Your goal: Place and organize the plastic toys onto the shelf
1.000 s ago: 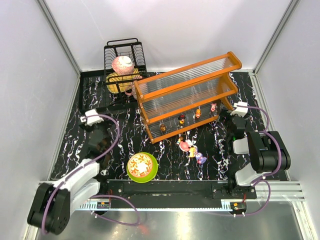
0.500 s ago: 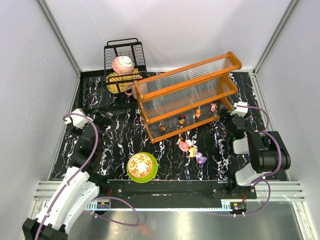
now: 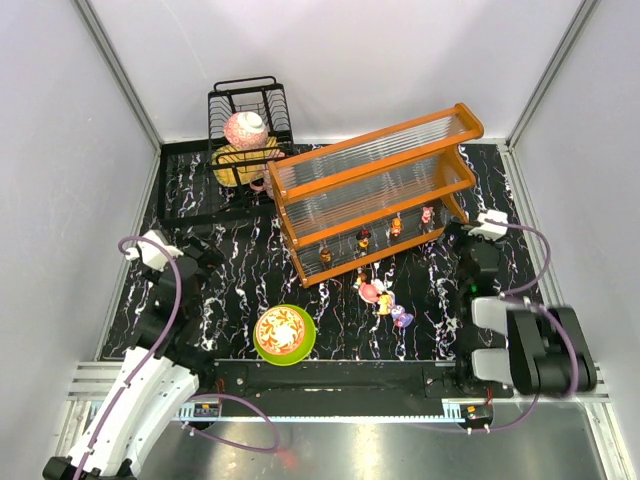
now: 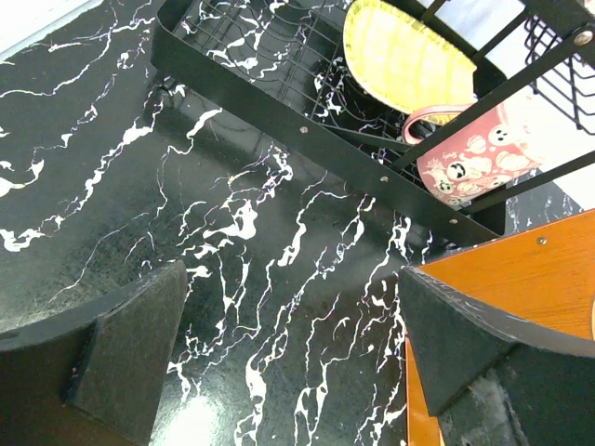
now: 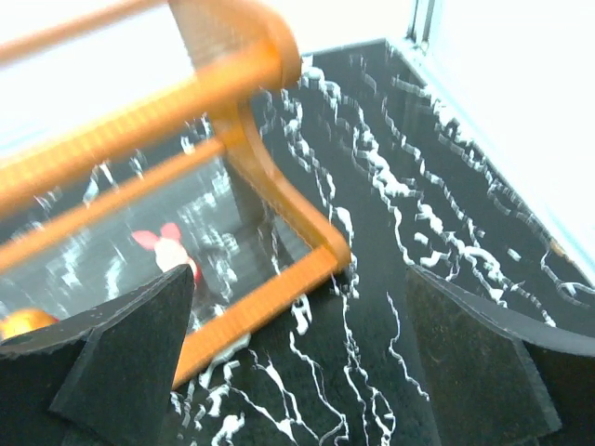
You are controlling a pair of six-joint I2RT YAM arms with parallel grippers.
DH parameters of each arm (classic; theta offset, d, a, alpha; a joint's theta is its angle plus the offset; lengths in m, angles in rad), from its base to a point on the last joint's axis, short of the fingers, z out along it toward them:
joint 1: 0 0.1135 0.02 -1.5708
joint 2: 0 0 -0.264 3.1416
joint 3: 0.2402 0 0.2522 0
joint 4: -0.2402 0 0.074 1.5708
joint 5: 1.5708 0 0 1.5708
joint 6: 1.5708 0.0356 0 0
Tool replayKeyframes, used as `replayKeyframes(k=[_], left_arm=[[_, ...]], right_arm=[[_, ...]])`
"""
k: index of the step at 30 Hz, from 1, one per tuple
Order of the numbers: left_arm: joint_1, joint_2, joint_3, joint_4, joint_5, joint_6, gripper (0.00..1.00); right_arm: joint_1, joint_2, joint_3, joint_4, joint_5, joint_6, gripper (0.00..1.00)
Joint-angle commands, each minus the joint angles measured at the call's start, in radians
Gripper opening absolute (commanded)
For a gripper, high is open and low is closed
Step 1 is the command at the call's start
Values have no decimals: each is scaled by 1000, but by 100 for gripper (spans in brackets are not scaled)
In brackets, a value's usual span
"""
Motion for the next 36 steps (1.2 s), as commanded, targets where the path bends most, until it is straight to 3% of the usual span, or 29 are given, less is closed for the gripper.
replayKeyframes(k=[1, 4, 5, 7, 8, 14, 18, 25, 30, 33, 36], left_arm=[[0, -39, 27, -25, 0, -22, 99], [2, -55, 30, -49, 11, -33, 99], [0, -61, 32, -56, 33, -25, 99], [2, -67, 39, -56, 64, -12, 99], [0, -69, 41, -56, 98, -6, 99], [0, -40, 70, -89, 199, 1, 99], [0, -7, 75, -106, 256, 4, 99], [0, -41, 59, -128, 314, 16, 99], [0, -99, 52, -148, 389, 1, 99], [-12, -110, 41, -151, 471, -25, 99], [-68, -148, 25, -158, 453, -64, 99]], right_arm=[[7, -303, 44, -311, 58, 118, 100], [8, -520, 95, -610, -2, 207, 100], [8, -614, 159, -845, 9, 371, 100], [8, -676, 216, -1064, 65, 664, 100], [8, -713, 251, -1179, 38, 647, 100], [8, -773, 383, -1391, -78, 519, 99], [8, -743, 464, -1533, -173, 558, 100], [8, -767, 359, -1439, -495, 667, 100], [11, -718, 366, -1614, -520, 658, 100], [39, -793, 336, -1698, -470, 649, 100], [135, -867, 302, -1717, -380, 712, 100]])
